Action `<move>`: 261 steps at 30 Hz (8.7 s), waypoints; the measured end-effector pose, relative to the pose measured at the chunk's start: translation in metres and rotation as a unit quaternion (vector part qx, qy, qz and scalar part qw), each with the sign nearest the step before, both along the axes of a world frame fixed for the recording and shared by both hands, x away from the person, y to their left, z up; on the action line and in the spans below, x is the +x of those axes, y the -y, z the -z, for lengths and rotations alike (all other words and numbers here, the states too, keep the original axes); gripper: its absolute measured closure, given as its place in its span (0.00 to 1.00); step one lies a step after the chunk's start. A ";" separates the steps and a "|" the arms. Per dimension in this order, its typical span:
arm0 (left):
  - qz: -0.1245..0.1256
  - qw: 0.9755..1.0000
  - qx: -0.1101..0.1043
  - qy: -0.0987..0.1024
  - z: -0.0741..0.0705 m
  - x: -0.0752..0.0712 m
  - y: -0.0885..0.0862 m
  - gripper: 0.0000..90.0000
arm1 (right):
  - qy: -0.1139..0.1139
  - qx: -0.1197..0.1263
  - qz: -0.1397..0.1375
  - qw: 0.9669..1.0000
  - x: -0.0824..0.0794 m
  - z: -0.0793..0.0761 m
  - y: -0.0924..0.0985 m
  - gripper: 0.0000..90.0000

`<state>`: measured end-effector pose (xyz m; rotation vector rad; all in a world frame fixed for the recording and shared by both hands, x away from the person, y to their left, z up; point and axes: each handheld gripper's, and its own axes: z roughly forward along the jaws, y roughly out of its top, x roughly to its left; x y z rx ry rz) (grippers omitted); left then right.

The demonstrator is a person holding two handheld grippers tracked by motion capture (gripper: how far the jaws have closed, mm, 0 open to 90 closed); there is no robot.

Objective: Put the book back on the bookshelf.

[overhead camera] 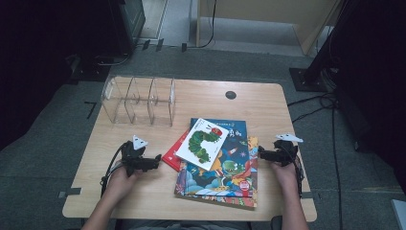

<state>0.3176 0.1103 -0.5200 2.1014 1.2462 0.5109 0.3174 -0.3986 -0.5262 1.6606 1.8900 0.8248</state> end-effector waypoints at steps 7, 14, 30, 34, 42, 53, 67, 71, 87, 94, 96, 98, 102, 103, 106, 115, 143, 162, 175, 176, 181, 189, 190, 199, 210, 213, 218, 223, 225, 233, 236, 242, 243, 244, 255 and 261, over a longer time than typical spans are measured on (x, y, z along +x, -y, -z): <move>0.000 1.000 0.000 0.000 0.000 0.000 0.000 0.04 | 0.005 0.001 -0.005 1.000 -0.003 -0.001 -0.001 0.09; -0.002 1.000 -0.001 0.003 -0.005 0.000 -0.003 0.25 | -0.006 0.022 -0.017 1.000 -0.005 -0.008 0.002 0.29; 0.078 0.995 -0.016 -0.053 -0.023 -0.002 -0.004 0.28 | 0.007 0.039 -0.054 0.998 -0.008 -0.029 -0.007 0.50; 0.087 0.994 -0.029 -0.057 -0.032 0.001 -0.005 0.37 | 0.018 0.043 -0.072 0.996 -0.011 -0.038 -0.016 0.67; 0.102 0.990 -0.053 -0.081 -0.046 0.017 0.005 0.54 | 0.012 0.075 -0.108 0.991 -0.009 -0.043 -0.034 0.89; 0.138 0.980 -0.075 -0.118 -0.054 0.049 0.030 0.44 | -0.014 0.071 -0.161 0.984 -0.002 -0.043 -0.072 0.95; 0.172 0.975 -0.075 -0.121 -0.057 0.063 0.064 0.28 | -0.021 0.088 -0.187 0.978 -0.003 -0.043 -0.103 0.96; 0.183 0.971 -0.077 -0.133 -0.054 0.065 0.072 0.28 | -0.018 0.089 -0.195 0.977 -0.007 -0.042 -0.111 0.96; 0.211 0.962 -0.063 -0.160 -0.048 0.072 0.099 0.26 | -0.013 0.079 -0.231 0.970 -0.007 -0.037 -0.134 0.97; 0.211 0.957 -0.076 -0.182 -0.045 0.074 0.099 0.25 | -0.014 0.081 -0.240 0.967 -0.002 -0.036 -0.139 0.99; 0.210 0.958 -0.072 -0.184 -0.045 0.074 0.099 0.23 | -0.012 0.080 -0.248 0.965 0.000 -0.036 -0.144 0.99; 0.206 0.958 -0.070 -0.188 -0.044 0.074 0.098 0.21 | -0.010 0.081 -0.250 0.965 0.001 -0.035 -0.146 0.99; 0.196 0.950 -0.096 -0.224 -0.038 0.078 0.094 0.18 | -0.010 0.085 -0.256 0.963 0.004 -0.035 -0.152 1.00; 0.194 0.948 -0.102 -0.230 -0.037 0.078 0.093 0.18 | -0.010 0.085 -0.256 0.963 0.004 -0.035 -0.152 1.00; 0.187 0.951 -0.091 -0.230 -0.039 0.078 0.092 0.18 | -0.012 0.077 -0.262 0.962 0.005 -0.036 -0.157 1.00; 0.158 0.961 -0.087 -0.211 -0.065 0.072 0.084 0.37 | -0.013 0.068 -0.265 0.962 0.006 -0.037 -0.163 1.00; 0.126 0.954 -0.051 -0.268 -0.144 0.078 0.094 0.86 | 0.025 -0.009 -0.302 0.953 0.004 -0.038 -0.171 0.54; 0.048 0.965 -0.052 -0.251 -0.152 0.043 0.020 0.86 | 0.026 0.011 -0.280 0.960 0.023 -0.034 -0.159 0.47; -0.040 0.969 -0.051 -0.240 -0.159 0.059 0.007 0.86 | 0.034 0.012 -0.275 0.961 0.024 -0.033 -0.161 0.48; -0.045 0.969 -0.046 -0.238 -0.160 0.063 0.010 0.86 | 0.034 0.012 -0.275 0.961 0.024 -0.033 -0.161 0.48; -0.061 0.969 -0.039 -0.235 -0.160 0.077 0.019 0.86 | 0.033 0.013 -0.272 0.962 0.023 -0.033 -0.162 0.49; -0.082 0.968 -0.031 -0.236 -0.164 0.103 0.028 0.86 | 0.034 0.013 -0.271 0.962 0.022 -0.033 -0.162 0.49; -0.082 0.968 -0.028 -0.236 -0.165 0.105 0.029 0.86 | 0.034 0.013 -0.271 0.962 0.022 -0.033 -0.162 0.49; -0.100 0.967 -0.025 -0.235 -0.168 0.137 0.041 0.86 | 0.035 0.012 -0.273 0.961 0.023 -0.032 -0.162 0.50; -0.112 0.965 -0.023 -0.235 -0.156 0.164 0.045 0.86 | 0.034 0.013 -0.274 0.961 0.022 -0.032 -0.162 0.51; -0.114 0.964 -0.022 -0.238 -0.151 0.169 0.047 0.86 | 0.034 0.013 -0.274 0.961 0.022 -0.032 -0.162 0.51; -0.117 0.964 -0.017 -0.239 -0.147 0.175 0.051 0.85 | 0.034 0.014 -0.274 0.961 0.022 -0.032 -0.162 0.51; -0.118 0.965 -0.019 -0.234 -0.143 0.179 0.053 0.85 | 0.034 0.014 -0.274 0.961 0.022 -0.032 -0.162 0.51; -0.117 0.965 -0.017 -0.235 -0.142 0.180 0.054 0.85 | 0.034 0.014 -0.274 0.961 0.022 -0.032 -0.162 0.51; -0.116 0.963 -0.017 -0.241 -0.139 0.183 0.053 0.84 | 0.034 0.014 -0.275 0.961 0.022 -0.032 -0.162 0.52; -0.116 0.963 -0.019 -0.242 -0.139 0.184 0.052 0.83 | 0.034 0.014 -0.275 0.961 0.022 -0.032 -0.162 0.52; -0.110 0.964 -0.024 -0.242 -0.143 0.184 0.050 0.82 | 0.034 0.014 -0.275 0.961 0.022 -0.032 -0.162 0.52; -0.107 0.964 -0.023 -0.242 -0.144 0.184 0.050 0.82 | 0.034 0.014 -0.275 0.961 0.022 -0.032 -0.162 0.52; -0.107 0.964 -0.027 -0.241 -0.146 0.183 0.049 0.81 | 0.034 0.014 -0.275 0.961 0.022 -0.032 -0.162 0.52; -0.096 0.970 -0.036 -0.223 -0.169 0.173 0.040 0.71 | 0.034 0.014 -0.275 0.961 0.022 -0.032 -0.162 0.52; -0.072 0.975 -0.040 -0.206 -0.181 0.158 0.033 0.67 | 0.034 0.015 -0.275 0.961 0.022 -0.032 -0.162 0.52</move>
